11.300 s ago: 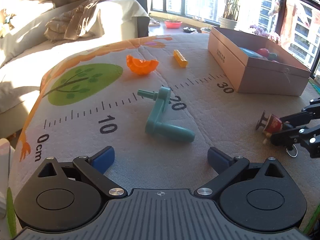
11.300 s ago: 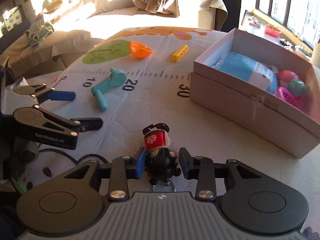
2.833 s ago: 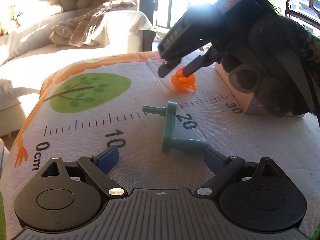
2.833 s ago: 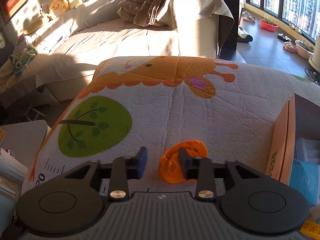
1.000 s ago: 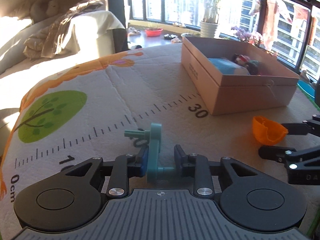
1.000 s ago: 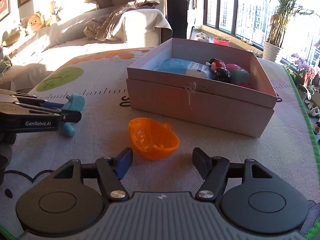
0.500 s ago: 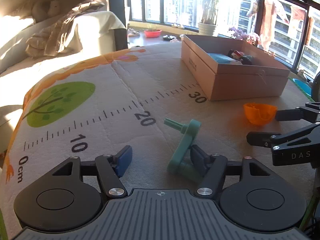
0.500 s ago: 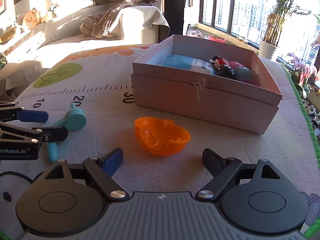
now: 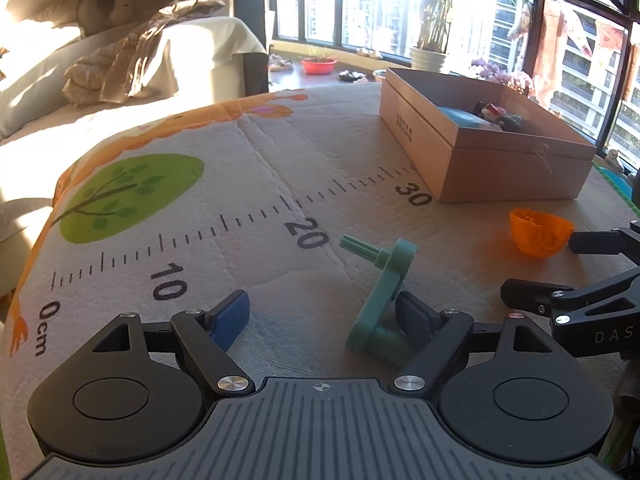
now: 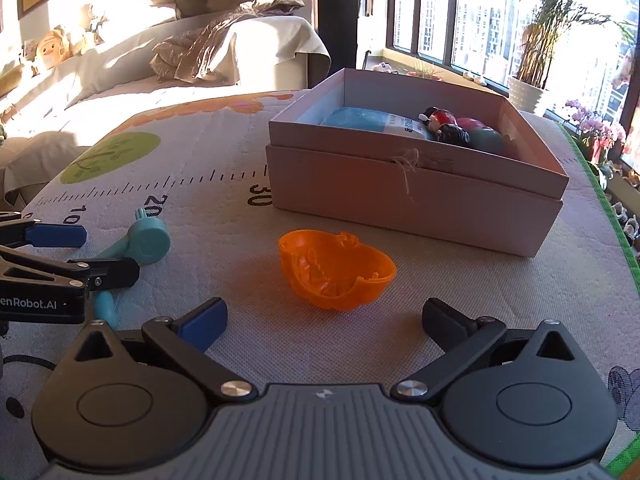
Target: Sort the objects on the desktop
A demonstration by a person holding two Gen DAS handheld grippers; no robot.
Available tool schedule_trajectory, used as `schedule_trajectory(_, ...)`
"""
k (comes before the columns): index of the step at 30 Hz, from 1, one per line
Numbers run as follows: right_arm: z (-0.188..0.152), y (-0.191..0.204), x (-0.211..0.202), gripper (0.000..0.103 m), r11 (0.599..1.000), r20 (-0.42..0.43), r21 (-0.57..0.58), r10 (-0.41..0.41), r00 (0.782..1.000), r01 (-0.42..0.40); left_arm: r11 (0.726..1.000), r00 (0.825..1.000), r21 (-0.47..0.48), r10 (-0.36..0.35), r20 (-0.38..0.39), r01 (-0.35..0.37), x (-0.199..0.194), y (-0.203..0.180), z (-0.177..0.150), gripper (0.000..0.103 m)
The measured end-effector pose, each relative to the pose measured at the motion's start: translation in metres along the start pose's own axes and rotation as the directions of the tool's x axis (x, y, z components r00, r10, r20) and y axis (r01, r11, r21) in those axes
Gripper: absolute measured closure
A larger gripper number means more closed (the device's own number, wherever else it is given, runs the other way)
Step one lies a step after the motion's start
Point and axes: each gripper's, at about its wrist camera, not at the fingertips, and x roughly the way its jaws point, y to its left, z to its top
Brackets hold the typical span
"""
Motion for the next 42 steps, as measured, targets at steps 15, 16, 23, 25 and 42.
schedule_trajectory(15, -0.003, -0.034, -0.006, 0.0, 0.988, -0.01, 0.081, -0.13, 0.992, 0.13, 0.994, 0.999, 0.097, -0.05, -0.014, 0.051, -0.008, -0.04, 0.0, 0.012)
schedule_trajectory(16, -0.003, -0.045, -0.006, 0.0, 0.985, -0.017, 0.118, -0.124, 0.992, 0.125, 0.993, 0.998, 0.105, -0.057, -0.016, 0.059, -0.008, -0.045, 0.001, 0.012)
schedule_trajectory(23, -0.011, -0.053, -0.008, 0.0, 0.983, 0.017, 0.122, -0.143, 0.99, 0.14, 0.986, 0.995, 0.141, -0.088, -0.043, 0.094, -0.005, -0.071, 0.002, 0.01)
schedule_trajectory(25, -0.012, -0.054, -0.008, 0.0, 0.983, 0.02, 0.124, -0.14, 0.99, 0.137, 0.985, 0.995, 0.148, -0.081, -0.05, 0.088, -0.007, -0.078, 0.0, 0.009)
schedule_trajectory(42, -0.009, -0.054, -0.008, 0.0, 0.982, 0.004, 0.138, -0.133, 0.991, 0.131, 0.977, 0.995, 0.192, -0.079, -0.064, 0.09, -0.01, -0.096, -0.009, 0.006)
